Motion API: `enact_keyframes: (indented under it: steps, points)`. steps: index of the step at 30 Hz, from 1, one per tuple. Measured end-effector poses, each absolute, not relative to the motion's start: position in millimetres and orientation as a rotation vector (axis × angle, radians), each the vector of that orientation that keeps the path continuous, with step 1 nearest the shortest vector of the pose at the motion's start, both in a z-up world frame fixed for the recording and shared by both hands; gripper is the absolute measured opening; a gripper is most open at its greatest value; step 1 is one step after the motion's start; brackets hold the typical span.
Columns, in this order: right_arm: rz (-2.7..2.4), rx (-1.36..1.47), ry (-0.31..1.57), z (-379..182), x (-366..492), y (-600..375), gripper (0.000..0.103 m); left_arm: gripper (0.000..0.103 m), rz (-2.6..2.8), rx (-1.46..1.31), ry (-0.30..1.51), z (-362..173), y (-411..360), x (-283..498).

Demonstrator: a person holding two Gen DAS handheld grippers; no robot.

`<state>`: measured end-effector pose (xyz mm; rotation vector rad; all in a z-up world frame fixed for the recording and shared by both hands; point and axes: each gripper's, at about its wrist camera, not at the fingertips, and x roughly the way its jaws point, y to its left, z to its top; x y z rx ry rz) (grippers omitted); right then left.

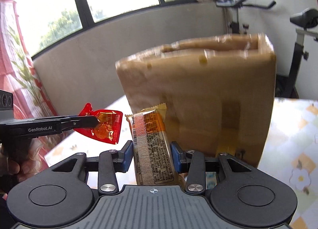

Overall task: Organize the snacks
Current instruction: 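Lift and carry the red jelly packet and wafer bar with both tools over the box, then lower both held snacks into the box and open both tools, then move both open tools back down to the snacks in front of the box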

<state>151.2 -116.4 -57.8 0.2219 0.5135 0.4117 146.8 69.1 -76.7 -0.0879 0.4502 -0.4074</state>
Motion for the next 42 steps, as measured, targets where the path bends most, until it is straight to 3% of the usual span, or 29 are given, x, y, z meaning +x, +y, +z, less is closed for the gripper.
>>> enact_keyframes:
  steps: [10, 21, 23, 25, 27, 30, 36, 40, 42]
  points:
    - [0.346, 0.186, 0.319, 16.9, 194.4, -148.4, 0.037, 0.018, -0.466, -0.038, 0.237, 1.7, 35.5, 189.3]
    - [0.16, 0.285, 0.402, -12.1, 300.2, -165.2, 0.036, 0.019, -0.436, 0.0, 0.368, -5.5, -13.1, 290.1]
    - [0.145, 0.309, 0.421, -18.6, 308.3, -166.6, 0.037, 0.024, -0.416, 0.035, 0.395, -11.1, -13.6, 297.0]
    - [0.138, 0.314, 0.42, -21.6, 308.9, -168.4, 0.045, 0.058, -0.389, 0.059, 0.404, -14.3, -10.3, 299.0]
    - [0.142, 0.313, 0.402, -20.6, 303.5, -171.1, 0.054, 0.064, -0.388, 0.048, 0.391, -16.0, 1.0, 292.4]
    - [0.14, 0.281, 0.378, -18.6, 285.5, -177.5, 0.064, 0.066, -0.391, 0.028, 0.417, -16.1, 15.2, 284.4]
    - [0.118, 0.219, 0.318, -17.3, 237.6, -187.8, 0.074, 0.066, -0.398, -0.047, 0.411, -16.7, 49.8, 265.8]
    - [0.048, 0.192, 0.306, -24.3, 205.7, -193.3, 0.09, 0.066, -0.381, -0.103, 0.404, -24.8, 73.6, 250.5]
    - [0.023, 0.177, 0.311, -32.0, 193.3, -195.7, 0.09, 0.066, -0.375, -0.118, 0.413, -32.2, 82.4, 244.1]
